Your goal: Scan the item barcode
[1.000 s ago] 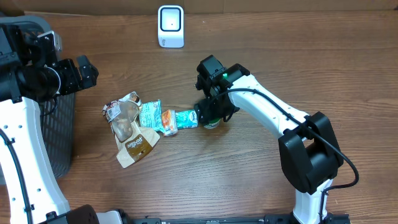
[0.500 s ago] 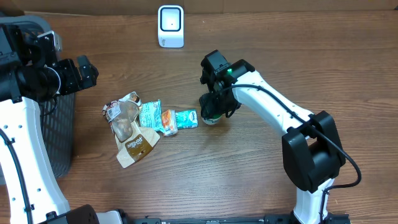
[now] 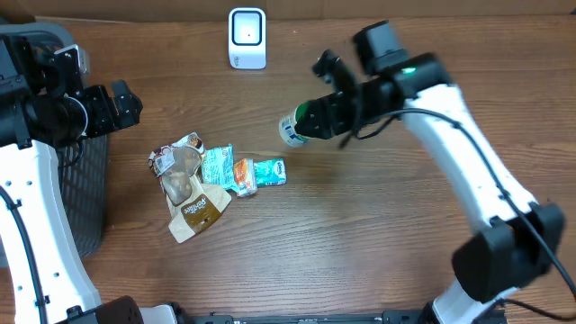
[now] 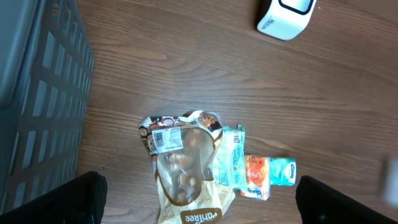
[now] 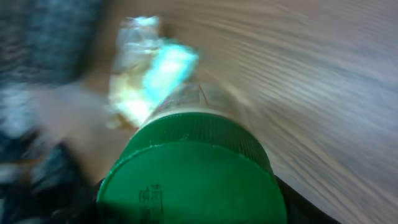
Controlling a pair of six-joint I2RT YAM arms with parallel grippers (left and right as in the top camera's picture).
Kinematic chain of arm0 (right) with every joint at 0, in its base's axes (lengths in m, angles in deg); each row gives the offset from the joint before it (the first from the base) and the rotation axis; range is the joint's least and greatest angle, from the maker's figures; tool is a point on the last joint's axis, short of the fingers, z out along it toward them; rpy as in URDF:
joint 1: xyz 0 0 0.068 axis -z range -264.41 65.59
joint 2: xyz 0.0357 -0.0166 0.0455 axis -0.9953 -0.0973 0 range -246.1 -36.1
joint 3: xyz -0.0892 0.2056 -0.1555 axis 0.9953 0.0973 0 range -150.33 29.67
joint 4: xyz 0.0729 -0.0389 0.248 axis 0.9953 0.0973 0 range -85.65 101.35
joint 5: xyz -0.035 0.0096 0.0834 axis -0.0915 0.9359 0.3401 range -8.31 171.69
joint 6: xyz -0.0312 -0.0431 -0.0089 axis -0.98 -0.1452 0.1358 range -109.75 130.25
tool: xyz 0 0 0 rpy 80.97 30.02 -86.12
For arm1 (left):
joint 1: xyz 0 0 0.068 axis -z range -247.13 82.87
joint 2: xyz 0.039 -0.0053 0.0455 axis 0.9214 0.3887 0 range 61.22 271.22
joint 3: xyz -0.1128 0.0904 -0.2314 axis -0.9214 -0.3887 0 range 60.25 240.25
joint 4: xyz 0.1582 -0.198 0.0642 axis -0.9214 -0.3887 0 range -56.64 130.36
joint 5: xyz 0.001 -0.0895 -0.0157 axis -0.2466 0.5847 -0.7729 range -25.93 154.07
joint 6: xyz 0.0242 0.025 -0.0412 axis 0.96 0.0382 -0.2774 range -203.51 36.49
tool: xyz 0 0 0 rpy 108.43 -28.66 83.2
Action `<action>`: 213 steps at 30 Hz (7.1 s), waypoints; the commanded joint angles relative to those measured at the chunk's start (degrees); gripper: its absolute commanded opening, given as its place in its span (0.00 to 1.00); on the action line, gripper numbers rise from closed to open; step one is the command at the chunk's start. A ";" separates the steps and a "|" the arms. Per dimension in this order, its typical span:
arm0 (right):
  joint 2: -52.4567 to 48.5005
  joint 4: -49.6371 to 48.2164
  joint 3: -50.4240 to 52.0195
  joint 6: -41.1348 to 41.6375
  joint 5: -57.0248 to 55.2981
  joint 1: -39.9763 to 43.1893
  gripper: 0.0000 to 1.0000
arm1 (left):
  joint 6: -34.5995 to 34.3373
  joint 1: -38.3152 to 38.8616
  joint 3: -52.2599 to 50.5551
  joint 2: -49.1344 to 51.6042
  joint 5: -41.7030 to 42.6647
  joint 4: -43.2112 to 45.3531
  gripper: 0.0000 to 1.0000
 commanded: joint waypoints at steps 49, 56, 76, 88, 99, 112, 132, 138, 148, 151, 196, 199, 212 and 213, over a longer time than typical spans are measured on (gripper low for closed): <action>-19.98 -51.39 -14.38 -31.80 -52.96 -13.79 0.34 | 0.87 0.07 0.74 -0.09 0.04 0.02 1.00; -28.74 -66.75 -14.38 -51.25 -52.87 -12.81 0.32 | 0.87 0.07 0.74 -0.09 0.04 0.02 1.00; -32.72 -77.33 -14.38 -56.46 -46.90 -9.53 0.39 | 0.87 0.07 0.74 -0.09 0.04 0.02 0.99; -31.95 -77.13 -14.40 -36.22 -48.61 -11.69 0.43 | 0.87 0.07 0.74 -0.09 0.04 0.02 0.99; -16.37 -56.08 -14.40 12.72 -46.88 -12.35 0.48 | 0.87 0.07 0.74 -0.09 0.04 0.02 1.00; 0.13 -3.56 -14.40 36.13 -46.27 -3.80 0.44 | 0.87 0.07 0.74 -0.09 0.04 0.02 1.00; -0.22 -7.67 15.32 37.07 -39.95 12.33 0.41 | 0.87 0.07 0.74 -0.07 0.04 0.02 0.99; -0.22 -14.34 21.86 37.07 -39.98 12.33 0.46 | 0.87 0.07 0.74 -0.07 0.04 0.02 1.00; -0.52 -15.93 23.52 37.05 -40.63 12.37 0.63 | 0.87 0.07 0.74 -0.09 0.04 0.02 1.00; -0.52 -15.23 23.45 37.03 -40.61 12.37 0.72 | 0.87 0.07 0.74 -0.07 0.04 0.02 1.00; -7.15 -27.32 19.02 32.46 -13.97 -7.80 0.53 | 0.87 0.07 0.74 -0.07 0.04 0.02 1.00; -7.23 -29.99 19.02 32.52 -14.32 -8.02 0.49 | 0.87 0.07 0.74 -0.07 0.04 0.02 0.99; -13.60 -35.60 19.02 32.54 -15.37 -12.09 0.48 | 0.87 0.07 0.74 -0.07 0.04 0.02 0.99; -13.75 -35.60 19.02 32.52 -15.13 -12.09 0.48 | 0.87 0.07 0.74 -0.07 0.04 0.02 1.00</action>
